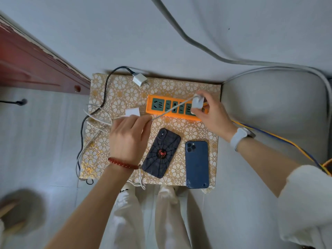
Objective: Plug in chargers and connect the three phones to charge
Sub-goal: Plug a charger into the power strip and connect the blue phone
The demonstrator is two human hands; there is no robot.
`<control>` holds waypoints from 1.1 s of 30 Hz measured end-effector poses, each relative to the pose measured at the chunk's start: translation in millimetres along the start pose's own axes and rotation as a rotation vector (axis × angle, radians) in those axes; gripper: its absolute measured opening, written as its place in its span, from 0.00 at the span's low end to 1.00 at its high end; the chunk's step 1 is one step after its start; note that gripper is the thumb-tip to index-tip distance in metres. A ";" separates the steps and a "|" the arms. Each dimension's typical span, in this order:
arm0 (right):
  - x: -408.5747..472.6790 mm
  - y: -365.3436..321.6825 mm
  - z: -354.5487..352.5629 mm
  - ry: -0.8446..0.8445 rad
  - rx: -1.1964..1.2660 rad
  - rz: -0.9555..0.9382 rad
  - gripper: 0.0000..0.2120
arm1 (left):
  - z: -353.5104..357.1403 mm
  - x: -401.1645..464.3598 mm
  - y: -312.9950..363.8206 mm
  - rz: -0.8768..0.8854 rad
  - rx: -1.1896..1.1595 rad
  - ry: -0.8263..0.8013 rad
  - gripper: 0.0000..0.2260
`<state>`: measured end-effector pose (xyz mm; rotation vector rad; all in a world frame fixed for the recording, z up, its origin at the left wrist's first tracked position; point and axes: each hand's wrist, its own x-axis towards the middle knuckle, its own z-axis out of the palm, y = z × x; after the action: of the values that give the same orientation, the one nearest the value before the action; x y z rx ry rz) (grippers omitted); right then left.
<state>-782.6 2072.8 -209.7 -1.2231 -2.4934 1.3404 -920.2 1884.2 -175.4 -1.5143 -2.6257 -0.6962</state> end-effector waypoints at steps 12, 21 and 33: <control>-3.2 0.2 -6.3 -0.071 0.205 0.138 0.24 | 3.1 -6.2 10.1 -0.032 -0.014 -0.052 0.06; -0.6 -9.1 -7.6 -0.123 0.021 0.091 0.23 | -1.8 -13.0 0.7 -0.056 0.021 -0.036 0.06; 4.6 -19.6 0.6 -0.127 -0.348 -0.012 0.27 | -7.0 -22.4 -17.9 -0.135 0.068 -0.086 0.06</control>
<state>-798.0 2069.4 -197.2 -1.2076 -2.9115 1.0401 -924.6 1855.5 -181.1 -1.3903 -2.8053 -0.5543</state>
